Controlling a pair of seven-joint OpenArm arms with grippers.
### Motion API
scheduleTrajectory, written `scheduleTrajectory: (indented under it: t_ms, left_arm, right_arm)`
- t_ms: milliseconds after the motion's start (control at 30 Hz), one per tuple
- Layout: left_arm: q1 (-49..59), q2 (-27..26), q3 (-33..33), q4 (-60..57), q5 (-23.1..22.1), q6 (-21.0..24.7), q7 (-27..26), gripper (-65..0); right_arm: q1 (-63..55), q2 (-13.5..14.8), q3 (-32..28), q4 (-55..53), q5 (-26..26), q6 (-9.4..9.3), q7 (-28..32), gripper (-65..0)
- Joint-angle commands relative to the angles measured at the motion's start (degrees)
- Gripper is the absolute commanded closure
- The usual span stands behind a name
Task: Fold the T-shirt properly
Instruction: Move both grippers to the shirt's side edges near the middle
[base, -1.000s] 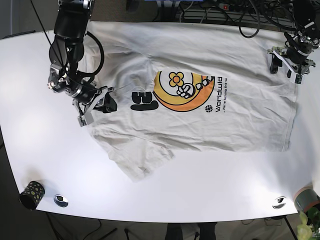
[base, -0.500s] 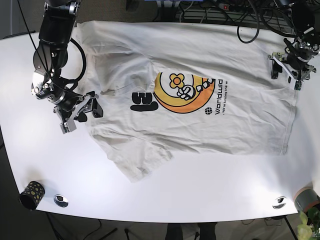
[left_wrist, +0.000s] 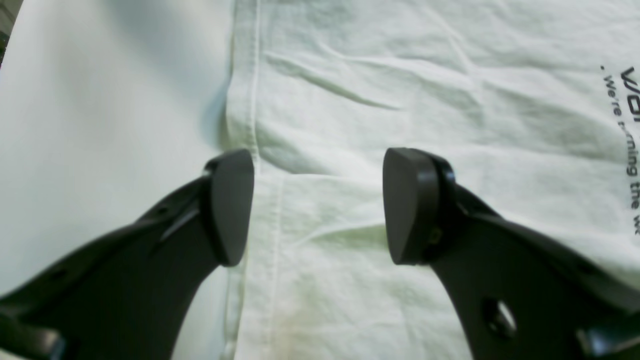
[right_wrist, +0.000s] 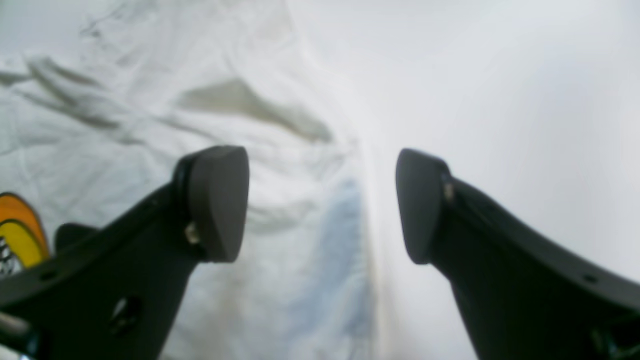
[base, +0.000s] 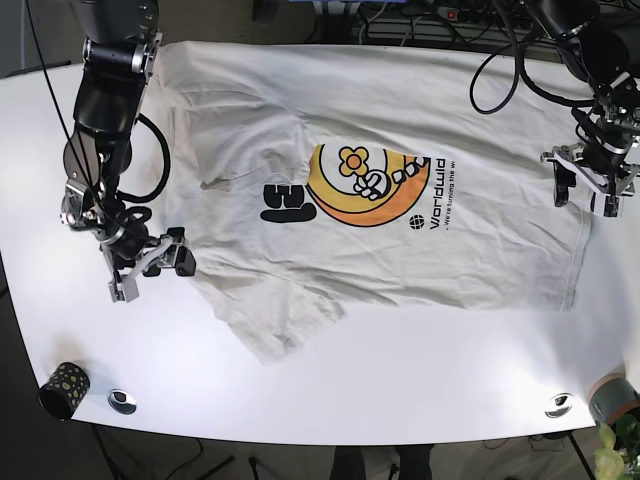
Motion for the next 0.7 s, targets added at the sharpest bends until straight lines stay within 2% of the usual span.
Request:
scheduleTrajectory:
  t_ms: [0,100,300,600,667]
  left_arm:
    - [-0.5,-1.1,-0.4,1.2,-0.6,0.1,-1.3,-37.4]
    - [-0.5,-1.4,-0.4,0.9,-0.6,0.1,-1.3,-37.4]
    - [-0.5,-2.7,-0.5,0.8,-0.5,0.1,-1.3,-37.4]
    - [-4.7,-3.0,-0.1,-1.0,-0.5,0.1,-1.3,-37.9]
    - [-6.4,-3.9,-0.1,-2.3,-0.4,0.1,-1.3,-38.5]
  right_arm:
    - [3.1,0.6,0.3,-2.0,-2.0,0.56,3.0,-43.8]
    - [5.3,0.1,0.3,-6.3,-4.7,0.65,4.5,-43.8]
    - [6.3,-1.2,0.3,-11.7,-6.7,0.65,8.7,-43.8]
    - [6.0,-3.9,0.2,-15.5,-7.0,0.65,11.7,-43.4]
    - [5.9,-4.5,0.2,-15.4,-7.0,0.65,11.7,-41.1]
